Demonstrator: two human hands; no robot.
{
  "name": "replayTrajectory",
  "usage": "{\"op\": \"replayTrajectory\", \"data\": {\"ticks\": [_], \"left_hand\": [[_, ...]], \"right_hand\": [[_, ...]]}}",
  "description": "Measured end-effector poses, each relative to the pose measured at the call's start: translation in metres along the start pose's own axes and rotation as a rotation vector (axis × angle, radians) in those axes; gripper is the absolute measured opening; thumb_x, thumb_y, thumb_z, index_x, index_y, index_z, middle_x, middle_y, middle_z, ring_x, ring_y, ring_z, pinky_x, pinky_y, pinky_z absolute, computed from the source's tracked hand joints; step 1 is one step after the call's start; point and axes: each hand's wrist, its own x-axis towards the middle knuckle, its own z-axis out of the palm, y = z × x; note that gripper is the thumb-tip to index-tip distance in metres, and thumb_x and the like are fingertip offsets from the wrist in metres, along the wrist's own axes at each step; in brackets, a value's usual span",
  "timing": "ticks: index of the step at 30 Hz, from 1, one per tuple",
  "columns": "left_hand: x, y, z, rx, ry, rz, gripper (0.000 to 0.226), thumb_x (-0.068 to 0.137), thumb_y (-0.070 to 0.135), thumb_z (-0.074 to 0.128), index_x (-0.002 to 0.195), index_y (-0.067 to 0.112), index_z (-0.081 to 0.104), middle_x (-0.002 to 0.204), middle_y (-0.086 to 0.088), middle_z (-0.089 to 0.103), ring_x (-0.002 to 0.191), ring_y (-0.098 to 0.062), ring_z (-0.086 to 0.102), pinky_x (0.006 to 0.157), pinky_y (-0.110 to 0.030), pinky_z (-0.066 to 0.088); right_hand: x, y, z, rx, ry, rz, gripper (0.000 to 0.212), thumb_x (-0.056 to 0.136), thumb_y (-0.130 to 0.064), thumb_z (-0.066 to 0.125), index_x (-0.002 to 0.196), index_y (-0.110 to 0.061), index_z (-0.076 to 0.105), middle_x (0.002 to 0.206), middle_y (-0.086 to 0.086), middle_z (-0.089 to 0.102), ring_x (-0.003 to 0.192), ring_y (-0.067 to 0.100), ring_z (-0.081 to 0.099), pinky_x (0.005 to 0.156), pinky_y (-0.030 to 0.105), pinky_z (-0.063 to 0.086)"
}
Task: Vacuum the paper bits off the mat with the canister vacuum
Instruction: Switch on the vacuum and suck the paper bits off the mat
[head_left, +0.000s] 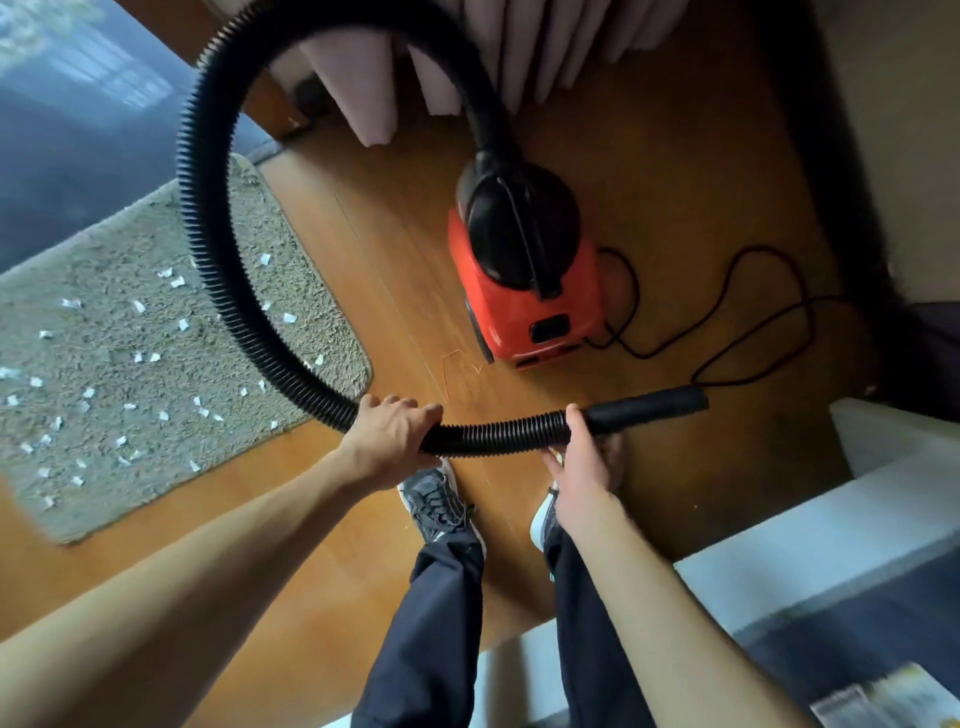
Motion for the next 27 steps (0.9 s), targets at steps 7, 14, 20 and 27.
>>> {"op": "replayTrajectory", "data": {"ticks": [7,14,20,27], "left_hand": [[-0.052,0.008,-0.028,-0.333,0.348,-0.041,0.037,0.081,0.039,0.072,0.107,0.015,0.060,0.096,-0.005,0.055,0.087,-0.023,0.051,0.090,-0.048,0.043],[-0.098,0.003,-0.052,-0.774,0.620,-0.100,0.033,0.077,0.038,0.075,0.084,0.014,0.054,0.082,-0.003,0.045,0.073,-0.018,0.043,0.067,-0.028,0.033],[-0.138,-0.015,-0.056,-1.383,0.702,-0.128,0.024,0.074,0.027,0.082,0.091,0.026,0.065,0.082,-0.001,0.071,0.078,-0.024,0.068,0.078,-0.045,0.057],[-0.163,-0.027,-0.038,-1.848,0.740,-0.162,0.032,0.081,0.008,0.079,0.110,0.014,0.067,0.097,-0.015,0.075,0.093,-0.030,0.072,0.085,-0.038,0.058]], "right_hand": [[-0.101,-0.040,0.019,-0.515,-0.202,-0.832,0.044,0.087,-0.028,0.070,0.122,-0.017,0.045,0.113,0.004,0.064,0.102,0.016,0.064,0.090,0.037,0.053],[-0.195,-0.054,0.078,-0.714,-0.607,-1.284,0.056,0.084,-0.006,0.070,0.132,-0.005,0.041,0.109,-0.008,0.059,0.099,-0.005,0.058,0.084,0.012,0.048],[-0.236,-0.034,0.127,-0.959,-0.921,-1.459,0.068,0.084,-0.011,0.069,0.143,-0.012,0.037,0.118,-0.001,0.059,0.106,0.009,0.060,0.092,0.036,0.053],[-0.243,-0.003,0.179,-1.314,-1.245,-1.398,0.083,0.084,-0.016,0.072,0.154,-0.020,0.026,0.138,0.005,0.056,0.116,0.011,0.057,0.103,0.034,0.047]]}}
